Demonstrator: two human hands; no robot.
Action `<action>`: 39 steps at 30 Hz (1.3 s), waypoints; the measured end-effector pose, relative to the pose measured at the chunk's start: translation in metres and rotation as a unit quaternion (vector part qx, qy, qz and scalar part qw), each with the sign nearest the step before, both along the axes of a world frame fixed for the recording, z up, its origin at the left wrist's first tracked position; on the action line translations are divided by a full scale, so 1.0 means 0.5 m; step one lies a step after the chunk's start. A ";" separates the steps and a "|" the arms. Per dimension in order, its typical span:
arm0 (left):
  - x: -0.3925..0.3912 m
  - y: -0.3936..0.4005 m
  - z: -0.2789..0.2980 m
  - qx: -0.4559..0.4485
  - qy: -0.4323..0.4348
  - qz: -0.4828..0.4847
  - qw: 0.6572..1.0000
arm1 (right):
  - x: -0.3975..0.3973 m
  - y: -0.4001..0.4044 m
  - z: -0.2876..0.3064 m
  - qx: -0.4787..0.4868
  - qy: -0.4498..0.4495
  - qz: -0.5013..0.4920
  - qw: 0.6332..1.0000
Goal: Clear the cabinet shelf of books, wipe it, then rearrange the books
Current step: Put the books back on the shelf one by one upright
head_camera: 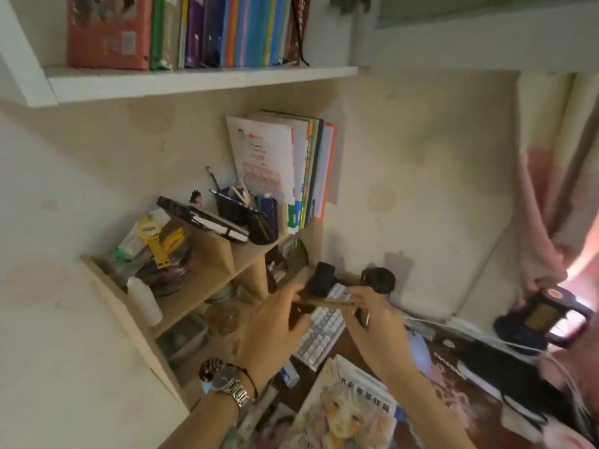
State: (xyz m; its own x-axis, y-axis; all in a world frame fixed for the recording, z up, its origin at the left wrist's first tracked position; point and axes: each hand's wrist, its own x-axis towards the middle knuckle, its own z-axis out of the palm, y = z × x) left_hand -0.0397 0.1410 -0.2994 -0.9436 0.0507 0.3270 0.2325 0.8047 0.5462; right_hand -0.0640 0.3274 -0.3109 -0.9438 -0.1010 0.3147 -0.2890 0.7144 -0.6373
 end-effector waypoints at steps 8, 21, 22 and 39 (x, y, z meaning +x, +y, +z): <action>0.041 0.041 -0.230 -0.011 -0.141 0.004 0.990 | 0.095 0.078 -0.205 0.010 -0.172 -0.081 0.982; 0.031 0.064 -0.456 -0.022 -0.321 0.012 0.947 | 0.144 0.109 -0.431 -0.112 -0.338 -0.169 0.919; 0.027 0.066 -0.464 -0.024 -0.325 0.013 0.945 | 0.145 0.110 -0.444 -0.116 -0.342 -0.171 0.916; 0.000 0.087 -0.525 0.063 -0.384 0.038 0.921 | 0.167 0.113 -0.548 -0.227 -0.419 -0.213 0.853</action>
